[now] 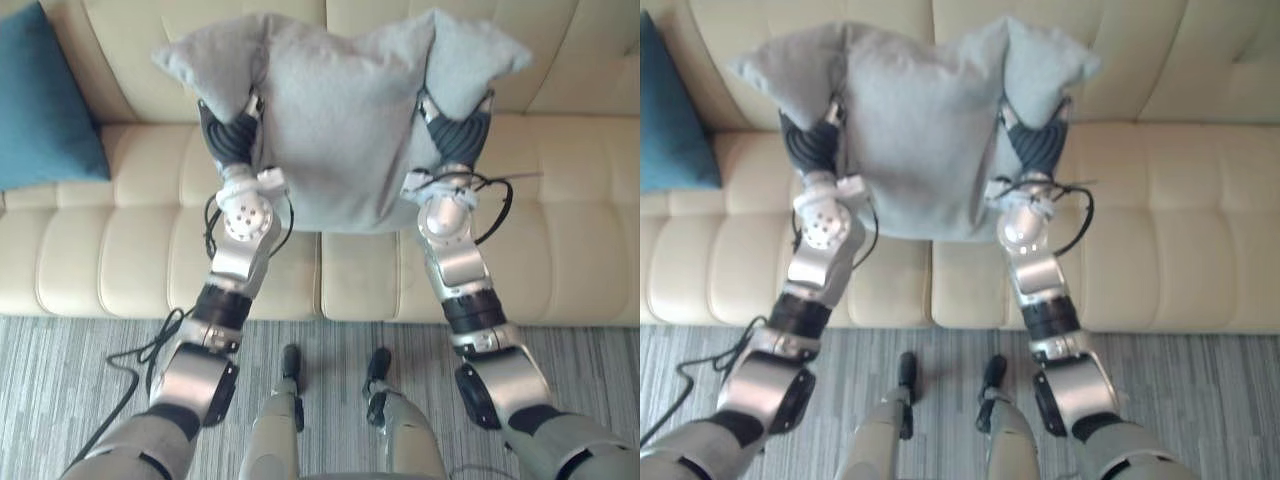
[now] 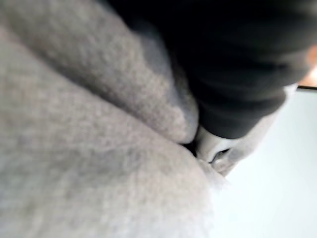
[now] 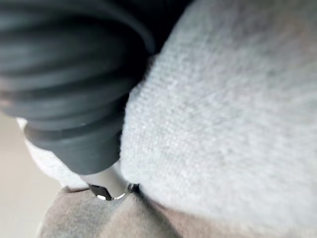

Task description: Pick up cushions and gather them together orderly.

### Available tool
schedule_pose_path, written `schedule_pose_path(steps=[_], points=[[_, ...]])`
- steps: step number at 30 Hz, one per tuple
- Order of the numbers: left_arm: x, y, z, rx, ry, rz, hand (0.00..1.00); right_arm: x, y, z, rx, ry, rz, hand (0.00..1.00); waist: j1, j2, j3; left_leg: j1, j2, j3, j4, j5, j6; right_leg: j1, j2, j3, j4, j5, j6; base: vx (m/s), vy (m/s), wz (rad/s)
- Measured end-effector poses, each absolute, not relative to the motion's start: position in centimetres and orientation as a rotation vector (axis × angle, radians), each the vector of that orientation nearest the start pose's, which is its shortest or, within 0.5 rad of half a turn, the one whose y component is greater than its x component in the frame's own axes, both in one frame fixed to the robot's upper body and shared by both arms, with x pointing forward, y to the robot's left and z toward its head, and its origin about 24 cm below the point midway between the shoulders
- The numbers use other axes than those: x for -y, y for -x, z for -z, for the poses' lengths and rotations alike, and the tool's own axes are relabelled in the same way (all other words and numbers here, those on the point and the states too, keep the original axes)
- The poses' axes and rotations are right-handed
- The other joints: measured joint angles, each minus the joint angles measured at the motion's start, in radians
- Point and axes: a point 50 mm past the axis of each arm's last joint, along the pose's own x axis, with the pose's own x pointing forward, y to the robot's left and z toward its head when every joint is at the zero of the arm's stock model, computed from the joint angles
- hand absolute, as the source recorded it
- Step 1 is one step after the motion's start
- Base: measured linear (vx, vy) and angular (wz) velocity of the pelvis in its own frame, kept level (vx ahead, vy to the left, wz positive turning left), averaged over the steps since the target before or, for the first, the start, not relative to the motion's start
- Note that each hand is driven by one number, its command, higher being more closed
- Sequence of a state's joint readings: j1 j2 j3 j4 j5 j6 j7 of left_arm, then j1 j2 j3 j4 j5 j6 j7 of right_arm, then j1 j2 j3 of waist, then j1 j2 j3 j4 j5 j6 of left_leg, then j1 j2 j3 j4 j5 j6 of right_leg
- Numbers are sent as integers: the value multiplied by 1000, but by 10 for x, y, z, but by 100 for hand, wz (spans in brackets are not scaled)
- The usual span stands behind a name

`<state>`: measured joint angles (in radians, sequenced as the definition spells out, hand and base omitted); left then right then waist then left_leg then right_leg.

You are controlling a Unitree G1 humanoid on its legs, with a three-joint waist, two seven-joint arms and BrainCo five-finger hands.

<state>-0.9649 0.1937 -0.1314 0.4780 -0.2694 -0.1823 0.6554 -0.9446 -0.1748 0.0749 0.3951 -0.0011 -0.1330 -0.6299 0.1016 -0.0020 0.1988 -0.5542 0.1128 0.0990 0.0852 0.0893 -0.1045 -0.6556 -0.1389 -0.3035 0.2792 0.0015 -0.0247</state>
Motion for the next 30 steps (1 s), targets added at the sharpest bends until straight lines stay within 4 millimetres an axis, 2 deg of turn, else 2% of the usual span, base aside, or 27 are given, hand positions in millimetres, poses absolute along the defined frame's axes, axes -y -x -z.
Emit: schedule_pose_path(steps=[2,3,4,9,11,14,18,20,22,23,24,26,27,28,30], points=[[-124,-378,-257,584,199,-349,100,126,-368,-270,705,10,396,100,0,0,12,-26,1,-2,-10,11,-2,-33,-2,-4,12,0,0,16,-31,11],[-125,-380,-263,588,209,-352,0,126,-369,-277,712,5,400,100,0,1,31,-37,0,-3,-11,17,-7,-48,-5,-7,22,0,-1,36,-19,7],[-124,-383,-266,585,210,-354,0,126,-371,-281,711,4,403,0,-1,-1,47,-43,0,-4,-11,17,-8,-58,-6,-8,31,0,-1,45,-16,7],[-125,-393,-266,531,181,-349,0,138,-382,-290,671,4,455,0,-8,3,83,-76,-3,-16,-15,36,-20,-88,-19,-17,46,-2,-3,28,-5,12],[-130,-396,-283,552,196,-332,0,141,-381,-308,706,-9,445,0,-16,3,105,-75,-3,-23,-38,53,-27,-92,-20,-20,47,-2,-3,14,-15,10],[-139,-400,-298,567,174,-328,0,146,-386,-318,689,-33,433,0,-22,3,105,-71,-3,-25,-72,72,-26,-101,-19,-22,47,-4,-3,0,-19,6],[-150,-400,-306,579,185,-311,0,161,-386,-324,677,-136,432,0,-31,3,106,-65,-5,-24,-83,76,-24,-101,-20,-21,48,-4,-3,-1,-5,1],[-160,-399,-309,591,173,-323,0,171,-386,-325,669,-181,439,0,-37,2,106,-55,-6,-21,-87,77,-23,-94,-21,-17,49,-4,-3,4,-17,-4],[-187,-396,-316,602,227,-376,0,199,-383,-328,671,-229,474,0,-42,3,109,-24,-6,-18,-107,86,-25,-76,-19,-15,49,-4,-3,3,-33,-5],[-191,-395,-317,606,232,-385,0,205,-382,-328,671,-228,483,0,-41,2,110,-18,-5,-17,-108,86,-25,-71,-19,-14,49,-4,-3,8,-45,-9],[-211,-393,-315,606,263,-426,0,231,-378,-323,667,-219,532,0,-42,1,113,7,-4,-12,-114,86,-25,-51,-17,-11,49,-5,-2,12,-38,-9],[-228,-390,-306,591,288,-460,0,249,-374,-315,652,-209,566,0,-44,1,113,28,-4,-7,-119,85,-25,-33,-16,-8,47,-5,-1,11,-27,-8],[-238,-389,-296,570,301,-480,0,261,-372,-306,632,-207,588,0,-47,1,113,43,-4,-3,-119,85,-24,-20,-16,-5,45,-6,1,14,-28,-9],[-253,-386,-270,521,329,-517,0,280,-368,-284,581,-196,623,0,-49,1,113,73,-5,2,-121,83,-24,8,-15,1,43,-9,5,18,-29,-8],[-261,-381,-248,485,326,-528,0,291,-365,-264,534,-192,638,0,-49,1,113,94,-5,3,-121,78,-17,30,-12,4,39,-12,8,24,-30,-6]])
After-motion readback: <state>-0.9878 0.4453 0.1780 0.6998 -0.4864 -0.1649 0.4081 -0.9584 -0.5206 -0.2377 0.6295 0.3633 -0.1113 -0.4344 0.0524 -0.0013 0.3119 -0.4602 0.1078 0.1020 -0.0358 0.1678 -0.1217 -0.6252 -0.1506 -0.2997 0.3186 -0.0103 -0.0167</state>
